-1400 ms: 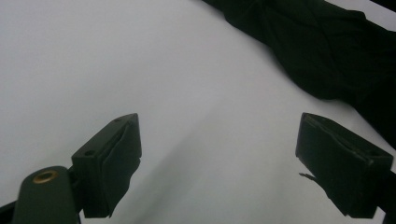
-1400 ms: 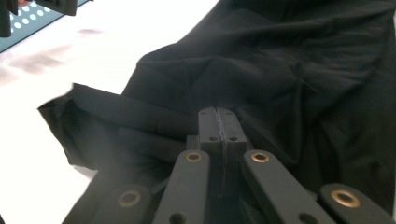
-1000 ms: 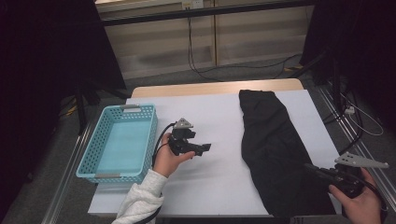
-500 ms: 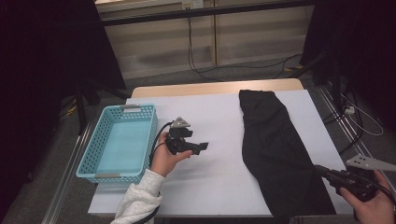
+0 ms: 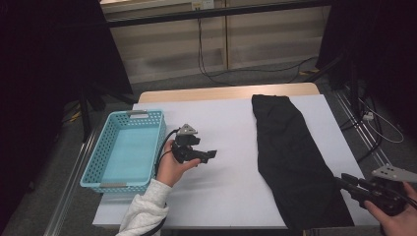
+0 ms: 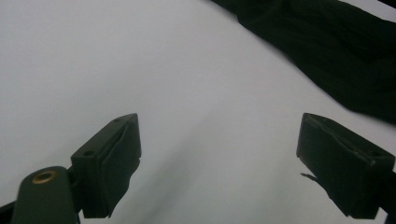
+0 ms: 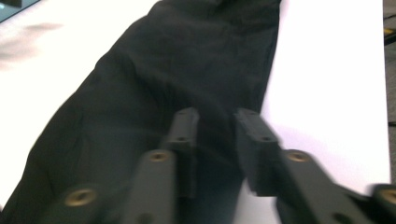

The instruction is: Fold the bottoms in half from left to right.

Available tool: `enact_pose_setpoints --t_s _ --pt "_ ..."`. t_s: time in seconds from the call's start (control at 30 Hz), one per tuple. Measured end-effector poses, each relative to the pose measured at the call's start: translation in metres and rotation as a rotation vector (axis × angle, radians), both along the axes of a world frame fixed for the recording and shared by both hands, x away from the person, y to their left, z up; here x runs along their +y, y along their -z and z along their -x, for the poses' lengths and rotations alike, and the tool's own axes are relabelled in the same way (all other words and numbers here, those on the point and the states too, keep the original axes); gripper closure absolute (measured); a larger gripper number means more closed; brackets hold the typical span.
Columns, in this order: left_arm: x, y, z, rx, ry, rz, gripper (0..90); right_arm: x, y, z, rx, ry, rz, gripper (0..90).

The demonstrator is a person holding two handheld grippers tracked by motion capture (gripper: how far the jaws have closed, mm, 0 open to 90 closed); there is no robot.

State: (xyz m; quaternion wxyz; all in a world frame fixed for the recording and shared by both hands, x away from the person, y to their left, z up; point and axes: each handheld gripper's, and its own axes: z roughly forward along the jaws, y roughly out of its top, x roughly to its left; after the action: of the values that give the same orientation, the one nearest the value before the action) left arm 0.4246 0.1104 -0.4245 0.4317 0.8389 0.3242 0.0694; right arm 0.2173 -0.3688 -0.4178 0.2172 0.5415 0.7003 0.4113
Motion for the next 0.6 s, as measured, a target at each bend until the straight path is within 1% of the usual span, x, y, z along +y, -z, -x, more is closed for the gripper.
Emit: enact_pose_setpoints --t_s 0.03,0.13,0.17,0.23,0.27,0.3,0.4,0.43,0.53,0.6 --pt "0.001 0.0 0.0 0.001 -0.001 -0.003 13.7 0.005 0.0 -0.005 -0.001 0.003 0.007 56.4" --pt "0.003 -0.001 0.001 -0.001 -0.006 -0.001 13.4 0.014 0.0 -0.018 -0.002 -0.005 0.013 50.4" --pt "0.004 -0.001 0.0 -0.003 -0.005 -0.001 13.4 0.017 0.0 -0.023 0.003 -0.006 0.017 46.8" --pt "0.005 0.0 0.001 -0.004 -0.009 -0.001 13.1 0.024 0.001 -0.033 0.002 -0.008 0.021 42.6" --pt "0.005 0.0 0.001 0.001 -0.012 0.0 13.1 0.027 0.001 -0.037 0.006 -0.006 0.025 39.5" --pt "0.006 0.0 0.001 0.0 -0.009 -0.007 13.1 0.031 0.002 -0.042 0.005 -0.006 0.027 36.5" --pt "0.007 0.0 0.002 -0.002 -0.015 -0.006 13.0 0.04 0.005 -0.056 0.006 -0.013 0.034 33.2" --pt "0.008 0.0 0.002 -0.004 -0.015 -0.009 12.9 0.045 0.006 -0.063 0.007 -0.009 0.03 31.2" --pt "0.009 0.0 0.002 -0.001 -0.016 -0.008 12.8 0.056 0.009 -0.08 0.003 0.002 0.043 29.9" --pt "0.009 0.001 0.003 0.001 -0.015 -0.009 12.8 0.065 0.012 -0.091 0.003 0.004 0.04 29.4"
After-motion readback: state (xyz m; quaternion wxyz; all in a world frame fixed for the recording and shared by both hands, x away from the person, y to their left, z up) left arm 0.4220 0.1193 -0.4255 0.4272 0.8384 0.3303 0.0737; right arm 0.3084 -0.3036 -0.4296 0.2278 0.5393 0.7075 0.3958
